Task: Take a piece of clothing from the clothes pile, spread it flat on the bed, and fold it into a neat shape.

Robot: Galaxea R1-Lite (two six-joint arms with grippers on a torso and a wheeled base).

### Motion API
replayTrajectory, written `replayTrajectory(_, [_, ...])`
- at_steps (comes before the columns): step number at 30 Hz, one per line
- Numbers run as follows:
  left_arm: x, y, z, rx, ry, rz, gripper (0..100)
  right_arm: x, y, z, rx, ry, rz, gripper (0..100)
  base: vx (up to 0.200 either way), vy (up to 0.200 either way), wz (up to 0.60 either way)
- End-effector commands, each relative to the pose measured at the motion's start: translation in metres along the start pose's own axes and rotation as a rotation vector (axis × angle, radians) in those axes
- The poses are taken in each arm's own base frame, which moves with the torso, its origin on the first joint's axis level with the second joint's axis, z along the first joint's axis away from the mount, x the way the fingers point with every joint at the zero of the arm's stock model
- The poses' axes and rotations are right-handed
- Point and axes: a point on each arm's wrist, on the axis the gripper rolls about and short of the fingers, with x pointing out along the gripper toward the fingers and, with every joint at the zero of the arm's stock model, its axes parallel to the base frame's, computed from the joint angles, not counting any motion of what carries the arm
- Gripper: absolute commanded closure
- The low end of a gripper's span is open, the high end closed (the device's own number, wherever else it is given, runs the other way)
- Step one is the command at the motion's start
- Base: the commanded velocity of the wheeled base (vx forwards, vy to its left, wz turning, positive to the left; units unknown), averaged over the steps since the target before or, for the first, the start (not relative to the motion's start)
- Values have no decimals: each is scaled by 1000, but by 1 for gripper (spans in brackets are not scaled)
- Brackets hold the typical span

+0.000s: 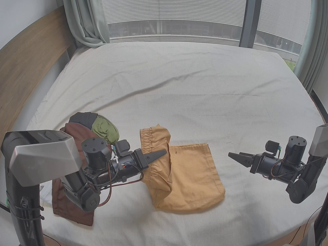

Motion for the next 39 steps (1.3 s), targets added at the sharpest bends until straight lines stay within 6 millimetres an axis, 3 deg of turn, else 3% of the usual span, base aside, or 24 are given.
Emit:
replayTrajectory(1, [9, 6, -8, -11, 23, -3, 100, 1, -1, 2, 0, -7, 0, 0, 0, 0, 0])
replayTrajectory(7, [14, 4, -12, -56, 35, -15, 100, 1, -1, 2, -1, -9, 1, 0, 0, 0, 0])
replayTrajectory(19, [39, 20, -29, -63, 67, -23, 100, 1, -3, 4, -2, -16, 0, 0, 0, 0, 0])
replayTrajectory(34, [44, 27, -30, -70, 60, -3, 100, 1, -4, 4, 0, -15, -3, 0, 0, 0, 0])
replayTrajectory(35, [44, 27, -30, -69, 58, 2, 0, 1, -4, 4, 0, -15, -3, 0, 0, 0, 0])
replayTrajectory(39, [45, 26, -29, -65, 51, -3, 0, 1, -4, 4, 0, -14, -2, 0, 0, 0, 0])
